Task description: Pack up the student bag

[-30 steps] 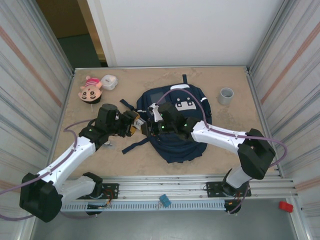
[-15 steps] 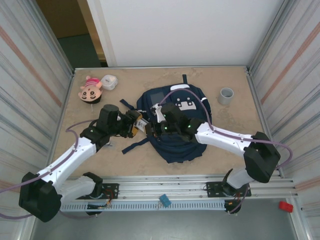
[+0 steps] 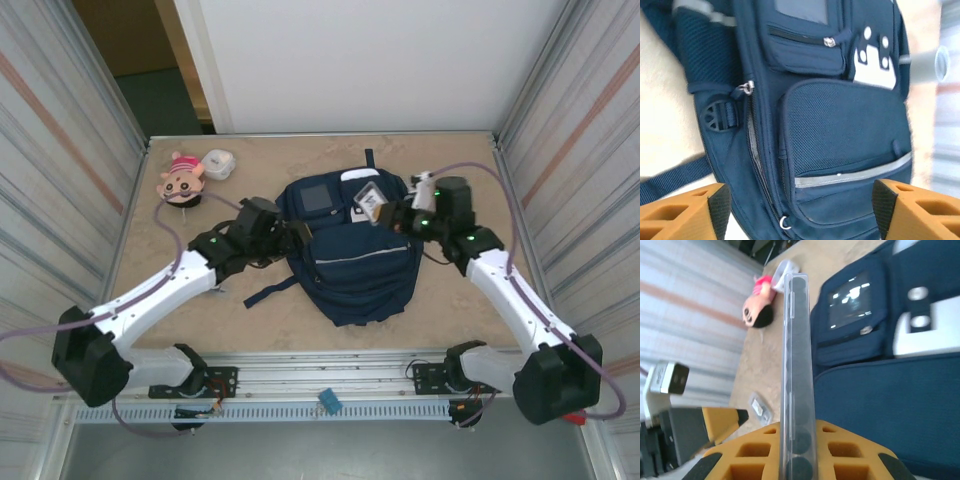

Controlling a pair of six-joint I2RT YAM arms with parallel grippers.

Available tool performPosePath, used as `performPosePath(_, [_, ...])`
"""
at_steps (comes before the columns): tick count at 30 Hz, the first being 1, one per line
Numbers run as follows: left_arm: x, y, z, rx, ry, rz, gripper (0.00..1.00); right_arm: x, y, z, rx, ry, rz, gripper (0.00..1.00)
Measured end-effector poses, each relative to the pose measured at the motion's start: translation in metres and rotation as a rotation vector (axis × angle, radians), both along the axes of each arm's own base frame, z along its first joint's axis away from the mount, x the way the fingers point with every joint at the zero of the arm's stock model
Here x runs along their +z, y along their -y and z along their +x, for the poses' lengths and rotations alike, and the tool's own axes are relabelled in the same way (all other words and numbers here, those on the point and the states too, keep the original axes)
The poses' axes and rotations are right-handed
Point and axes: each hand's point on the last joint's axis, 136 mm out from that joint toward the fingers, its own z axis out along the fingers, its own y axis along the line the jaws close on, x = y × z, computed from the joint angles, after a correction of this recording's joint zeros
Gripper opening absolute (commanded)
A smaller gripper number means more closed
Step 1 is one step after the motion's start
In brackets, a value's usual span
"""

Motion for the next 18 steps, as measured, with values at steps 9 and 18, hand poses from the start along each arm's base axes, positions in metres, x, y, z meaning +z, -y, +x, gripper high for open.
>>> performPosePath(9, [-0.019,0.075,-0.012,-0.627,0.27,0.28,0.75,-0.012,0.094,-0.005,-0.194,-0.168,0.136,0.13])
performPosePath(18, [-0.039,0.121,-0.02,-1.105,0.471,0.411,0.83,-0.005,0.098,-0.026,-0.191,-0.174,0.169,0.13])
